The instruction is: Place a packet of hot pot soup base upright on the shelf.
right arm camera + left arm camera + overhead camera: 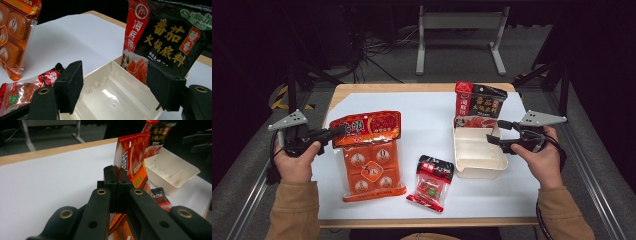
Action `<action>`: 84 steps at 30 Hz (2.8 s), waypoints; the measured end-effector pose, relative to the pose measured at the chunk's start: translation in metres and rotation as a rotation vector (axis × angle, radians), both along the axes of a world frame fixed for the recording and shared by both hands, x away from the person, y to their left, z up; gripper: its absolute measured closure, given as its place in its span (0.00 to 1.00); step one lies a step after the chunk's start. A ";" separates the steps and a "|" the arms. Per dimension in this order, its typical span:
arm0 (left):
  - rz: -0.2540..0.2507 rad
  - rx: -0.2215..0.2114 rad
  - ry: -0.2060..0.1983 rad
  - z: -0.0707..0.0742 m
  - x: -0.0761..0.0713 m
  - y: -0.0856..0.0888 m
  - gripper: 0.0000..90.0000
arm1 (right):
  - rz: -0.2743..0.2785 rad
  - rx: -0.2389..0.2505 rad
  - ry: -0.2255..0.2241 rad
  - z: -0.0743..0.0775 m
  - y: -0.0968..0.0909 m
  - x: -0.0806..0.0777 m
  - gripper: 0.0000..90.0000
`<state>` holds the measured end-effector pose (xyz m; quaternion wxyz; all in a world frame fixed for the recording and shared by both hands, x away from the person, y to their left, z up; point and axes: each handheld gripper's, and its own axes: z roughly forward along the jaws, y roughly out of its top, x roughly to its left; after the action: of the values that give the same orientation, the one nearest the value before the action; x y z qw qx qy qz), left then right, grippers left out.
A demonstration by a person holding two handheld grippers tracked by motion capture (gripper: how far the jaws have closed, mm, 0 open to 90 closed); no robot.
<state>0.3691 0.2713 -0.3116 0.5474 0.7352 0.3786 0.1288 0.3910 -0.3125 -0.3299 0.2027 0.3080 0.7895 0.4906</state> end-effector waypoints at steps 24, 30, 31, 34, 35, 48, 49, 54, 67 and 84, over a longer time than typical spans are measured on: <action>-0.105 0.032 -0.219 0.037 -0.038 -0.027 1.00 | 0.111 0.044 -0.019 0.015 0.028 0.000 0.36; -0.132 0.052 -0.263 0.043 -0.044 -0.035 1.00 | 0.168 0.048 -0.019 0.019 0.044 0.003 0.37; -0.131 0.056 -0.268 0.043 -0.045 -0.036 1.00 | 0.184 0.042 -0.013 0.019 0.047 0.004 0.37; -0.124 0.061 -0.274 0.044 -0.046 -0.036 1.00 | 0.208 0.026 -0.011 0.020 0.054 0.007 0.38; -0.124 0.061 -0.274 0.044 -0.046 -0.036 1.00 | 0.208 0.026 -0.011 0.020 0.054 0.007 0.38; -0.177 0.039 -0.318 0.055 -0.051 -0.051 1.00 | 0.358 0.088 -0.065 0.037 0.084 0.011 0.45; -0.180 0.038 -0.321 0.056 -0.051 -0.052 1.00 | 0.366 0.089 -0.065 0.038 0.086 0.011 0.44; -0.202 0.027 -0.336 0.060 -0.052 -0.060 1.00 | 0.415 0.101 -0.060 0.041 0.100 0.011 0.42; -0.246 0.007 -0.338 0.061 -0.048 -0.069 1.00 | 0.513 0.139 -0.044 0.045 0.142 0.019 0.36; -0.296 -0.012 -0.331 0.058 -0.044 -0.083 1.00 | 0.619 0.161 -0.006 0.038 0.172 0.024 0.46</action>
<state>0.3250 0.1881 -0.2532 0.6192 0.7484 0.1723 0.1638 0.4151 -0.1408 -0.2918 0.0213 0.0669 0.8039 0.5907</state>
